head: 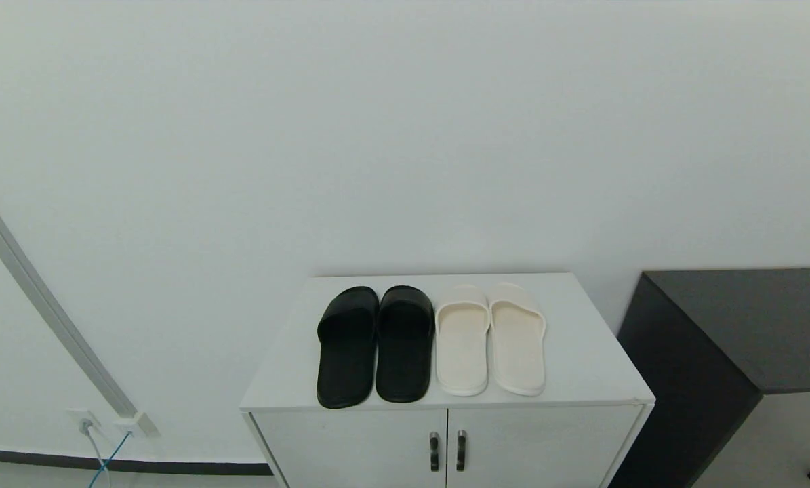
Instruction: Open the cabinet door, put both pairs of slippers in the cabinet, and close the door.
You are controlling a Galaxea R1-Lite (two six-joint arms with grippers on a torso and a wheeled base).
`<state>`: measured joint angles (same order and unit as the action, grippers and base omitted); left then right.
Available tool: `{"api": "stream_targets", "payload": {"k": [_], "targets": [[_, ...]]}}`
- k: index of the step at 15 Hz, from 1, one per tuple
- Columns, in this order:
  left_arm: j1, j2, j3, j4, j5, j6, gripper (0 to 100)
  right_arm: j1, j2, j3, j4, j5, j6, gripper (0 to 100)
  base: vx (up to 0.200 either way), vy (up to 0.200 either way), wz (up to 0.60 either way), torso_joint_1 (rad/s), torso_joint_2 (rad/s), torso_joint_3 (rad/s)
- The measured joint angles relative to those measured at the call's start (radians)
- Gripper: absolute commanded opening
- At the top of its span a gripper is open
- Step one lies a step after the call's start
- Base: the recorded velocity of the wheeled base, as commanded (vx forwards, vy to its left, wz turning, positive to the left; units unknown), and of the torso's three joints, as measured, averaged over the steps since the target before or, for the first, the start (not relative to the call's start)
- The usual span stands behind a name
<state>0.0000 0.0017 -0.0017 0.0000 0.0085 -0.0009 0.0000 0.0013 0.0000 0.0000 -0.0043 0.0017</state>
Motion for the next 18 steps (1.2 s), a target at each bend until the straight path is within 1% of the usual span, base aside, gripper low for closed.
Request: {"api": "stream_targets", "payload": {"k": [5,8,10,14,16,18], "targets": [[0.000,0.000,0.000,0.000,0.000,0.000,0,0.000,0.011,-0.006,0.002,-0.003,-0.011,100,0.000,0.000,0.00,0.000,0.00,0.000],[0.000,0.000,0.000,0.000,0.001,0.000,0,0.000,0.071,-0.109,0.002,-0.001,0.008,100,0.000,0.000,0.00,0.000,0.00,0.000],[0.000,0.000,0.000,0.000,0.001,-0.002,0,0.000,0.149,-0.144,0.006,0.036,0.012,100,0.000,0.000,0.00,0.000,0.00,0.000],[0.000,0.000,0.000,0.000,0.000,-0.001,0,0.002,0.304,-0.158,-0.011,0.114,0.014,100,0.000,0.000,0.00,0.000,0.00,0.000],[0.000,0.000,0.000,0.000,0.000,0.000,0,0.010,0.426,-0.188,-0.060,0.135,0.014,100,0.000,0.000,0.00,0.000,0.00,0.000],[0.000,0.000,0.000,0.000,0.000,0.000,0,0.040,0.571,-0.235,-0.139,0.147,0.020,100,0.000,0.000,0.00,0.000,0.00,0.000]]}}
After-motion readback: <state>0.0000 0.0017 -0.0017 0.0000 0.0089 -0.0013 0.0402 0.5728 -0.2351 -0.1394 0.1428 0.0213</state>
